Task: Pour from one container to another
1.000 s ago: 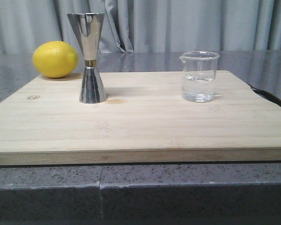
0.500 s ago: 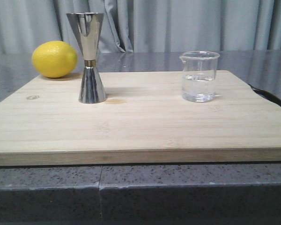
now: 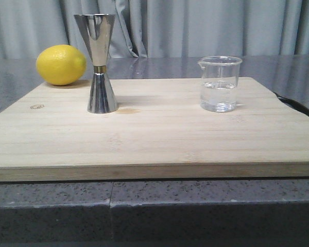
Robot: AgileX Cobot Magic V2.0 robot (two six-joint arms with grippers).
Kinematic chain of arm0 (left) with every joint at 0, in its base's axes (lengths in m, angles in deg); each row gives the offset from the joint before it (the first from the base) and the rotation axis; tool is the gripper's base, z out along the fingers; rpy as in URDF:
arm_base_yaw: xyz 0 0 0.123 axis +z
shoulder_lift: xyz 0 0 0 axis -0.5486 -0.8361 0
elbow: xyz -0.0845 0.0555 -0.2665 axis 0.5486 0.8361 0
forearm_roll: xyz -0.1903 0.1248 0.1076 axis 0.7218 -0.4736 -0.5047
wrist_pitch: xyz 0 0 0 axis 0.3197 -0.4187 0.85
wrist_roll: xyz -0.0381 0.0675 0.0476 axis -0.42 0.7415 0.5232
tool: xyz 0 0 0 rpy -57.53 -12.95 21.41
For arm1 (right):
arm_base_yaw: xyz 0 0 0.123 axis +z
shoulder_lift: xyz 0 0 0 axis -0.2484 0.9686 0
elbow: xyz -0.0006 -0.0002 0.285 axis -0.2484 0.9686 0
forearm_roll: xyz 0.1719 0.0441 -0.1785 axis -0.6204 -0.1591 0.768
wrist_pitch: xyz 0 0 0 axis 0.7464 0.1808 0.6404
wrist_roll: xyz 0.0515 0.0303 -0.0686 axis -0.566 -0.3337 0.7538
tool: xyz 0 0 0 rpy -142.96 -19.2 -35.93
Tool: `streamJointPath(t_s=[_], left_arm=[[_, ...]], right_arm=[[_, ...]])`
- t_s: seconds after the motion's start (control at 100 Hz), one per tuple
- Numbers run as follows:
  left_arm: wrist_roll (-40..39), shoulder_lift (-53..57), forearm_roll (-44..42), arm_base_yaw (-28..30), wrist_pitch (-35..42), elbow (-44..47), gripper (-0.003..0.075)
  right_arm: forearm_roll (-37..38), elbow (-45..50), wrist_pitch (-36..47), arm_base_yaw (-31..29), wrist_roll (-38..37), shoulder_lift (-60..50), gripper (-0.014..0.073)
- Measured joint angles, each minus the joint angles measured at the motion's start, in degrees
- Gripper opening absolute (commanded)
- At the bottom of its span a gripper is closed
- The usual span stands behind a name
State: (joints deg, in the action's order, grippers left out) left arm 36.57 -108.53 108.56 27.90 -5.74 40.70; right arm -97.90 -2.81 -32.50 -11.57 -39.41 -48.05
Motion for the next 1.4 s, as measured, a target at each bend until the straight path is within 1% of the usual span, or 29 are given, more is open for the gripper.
streamJointPath(t_s=[0.15, 0.25, 0.33, 0.42, 0.54, 0.59, 0.69, 0.76, 0.88, 0.99, 1.04, 1.11, 1.16, 1.26, 1.32, 1.4], left_arm=[[15.4, -6.8, 12.9, 0.0, 0.1, 0.0, -0.0018], [21.9, -10.7, 21.8, 0.0, 1.6, 0.0, -0.0018], [26.1, -13.9, 29.2, 0.0, 2.7, 0.0, -0.0017], [33.2, -16.8, 35.8, 0.0, 3.0, 0.0, -0.0017], [42.7, -20.0, 43.0, 0.0, 2.9, 0.0, -0.0017], [48.1, -21.2, 45.5, 0.0, 2.1, 0.0, -0.0017], [61.3, -23.3, 49.9, 0.0, -0.1, -0.1, -0.0017], [68.3, -24.4, 53.3, 0.0, -1.6, -0.1, -0.0017], [74.6, -26.0, 58.6, 0.0, -3.6, -0.1, -0.0017], [81.6, -28.0, 60.5, 0.0, -7.0, -0.1, -0.0017], [86.4, -29.1, 61.0, 0.0, -9.6, -0.1, -0.0017], [90.7, -30.6, 62.5, 0.0, -12.8, -0.1, -0.0017], [92.1, -31.6, 64.0, 0.0, -14.5, -0.1, -0.0017], [93.2, -33.7, 66.3, 0.0, -15.3, -0.1, -0.0017], [93.5, -34.8, 66.8, 0.0, -15.6, -0.1, -0.0019], [93.5, -36.3, 67.2, 0.0, -15.8, -0.1, -0.0019]], right_arm=[[1.6, 0.0, 0.1, 3.7, 0.1, 2.2, -0.0073], [3.2, 0.0, 0.9, 5.5, 0.1, 3.1, -0.0073], [3.2, 0.0, 1.6, 5.7, 0.1, 3.6, -0.0073], [3.2, -0.1, 1.7, 5.7, 0.1, 3.7, -0.0073], [3.2, -0.1, 1.7, 5.7, 0.1, 3.7, -0.0073], [3.1, -0.1, 1.7, 5.7, 0.2, 3.7, -0.0073], [3.2, -0.1, 1.7, 5.7, 0.3, 3.7, -0.0073], [3.5, -0.1, 1.7, 5.7, 0.3, 3.7, -0.0072], [3.6, -0.1, 1.7, 5.7, 0.3, 3.7, -0.0067], [3.7, -0.1, 1.7, 5.7, 0.3, 3.7, -0.0020], [3.7, -0.1, 1.7, 5.7, 0.3, 3.7, 0.0012], [3.7, -0.1, 1.8, 5.7, 0.4, 3.7, 0.0071], [3.7, -0.1, 1.8, 5.7, 0.4, 3.7, 0.0118], [3.7, -0.1, 2.2, 5.7, 0.4, 3.7, 0.0225], [3.7, -0.1, 2.2, 5.7, 0.4, 3.7, 0.0259], [3.7, -0.1, 2.3, 5.7, 0.4, 3.7, 0.0269]])
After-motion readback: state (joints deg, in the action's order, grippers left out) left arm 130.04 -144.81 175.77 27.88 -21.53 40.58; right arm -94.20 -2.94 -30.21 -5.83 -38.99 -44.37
